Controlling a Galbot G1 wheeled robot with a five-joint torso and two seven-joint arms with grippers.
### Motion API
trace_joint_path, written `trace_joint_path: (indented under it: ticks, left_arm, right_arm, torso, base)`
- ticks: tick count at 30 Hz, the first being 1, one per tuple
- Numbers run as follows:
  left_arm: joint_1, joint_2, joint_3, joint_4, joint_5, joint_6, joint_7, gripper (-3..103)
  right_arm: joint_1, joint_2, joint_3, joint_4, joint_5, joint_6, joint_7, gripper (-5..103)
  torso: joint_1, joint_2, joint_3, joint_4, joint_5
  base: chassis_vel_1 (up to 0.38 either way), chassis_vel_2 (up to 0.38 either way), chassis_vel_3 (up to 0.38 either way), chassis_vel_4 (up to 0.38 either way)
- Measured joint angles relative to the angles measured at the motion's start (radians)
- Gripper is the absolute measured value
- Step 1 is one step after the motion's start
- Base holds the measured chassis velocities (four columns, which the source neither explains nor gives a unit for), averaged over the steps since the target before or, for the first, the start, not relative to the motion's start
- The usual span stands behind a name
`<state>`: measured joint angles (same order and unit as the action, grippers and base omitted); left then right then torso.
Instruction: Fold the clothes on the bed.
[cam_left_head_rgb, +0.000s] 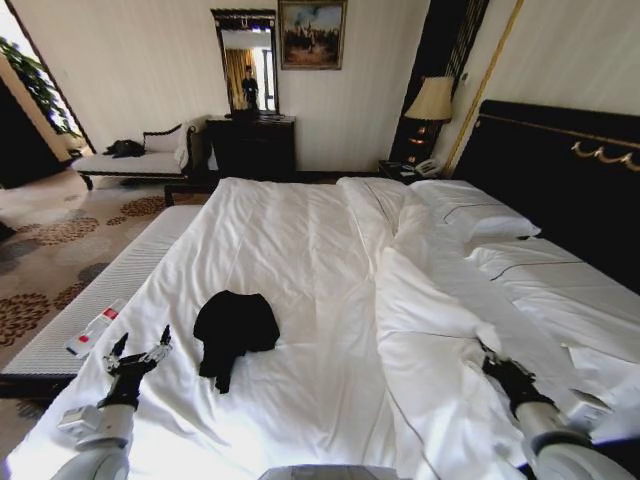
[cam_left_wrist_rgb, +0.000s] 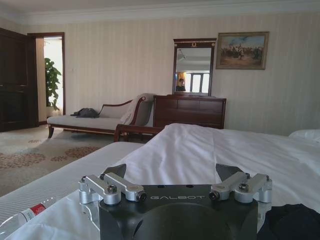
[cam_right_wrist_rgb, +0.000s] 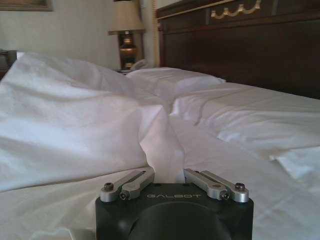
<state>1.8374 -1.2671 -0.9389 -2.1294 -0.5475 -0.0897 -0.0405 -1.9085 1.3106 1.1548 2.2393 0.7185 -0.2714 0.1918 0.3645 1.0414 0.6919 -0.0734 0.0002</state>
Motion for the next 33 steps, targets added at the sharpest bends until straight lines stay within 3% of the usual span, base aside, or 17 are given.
trace_joint_path:
  ticks: [11,33]
  left_arm:
    - [-0.007,-0.003,0.007,0.006,0.004,0.002,-0.001,100]
    - [-0.001,-0.009,0.006,0.005,0.014,0.005,-0.005,100]
  right_arm:
    - [0.017,0.046,0.153,-0.13,0.002,0.053,-0.005,2]
    - [0.081,0.05,0.268,-0.466,-0.191,0.162,-0.02,2]
  torso:
    - [0.0,0.0,0.0,0.0002,-0.0002]
    - [0.0,0.0,0.0,0.0004,-0.0002]
  base:
    - [0.0,0.0,0.0,0.0]
    - [0.0,0.0,0.0,0.0]
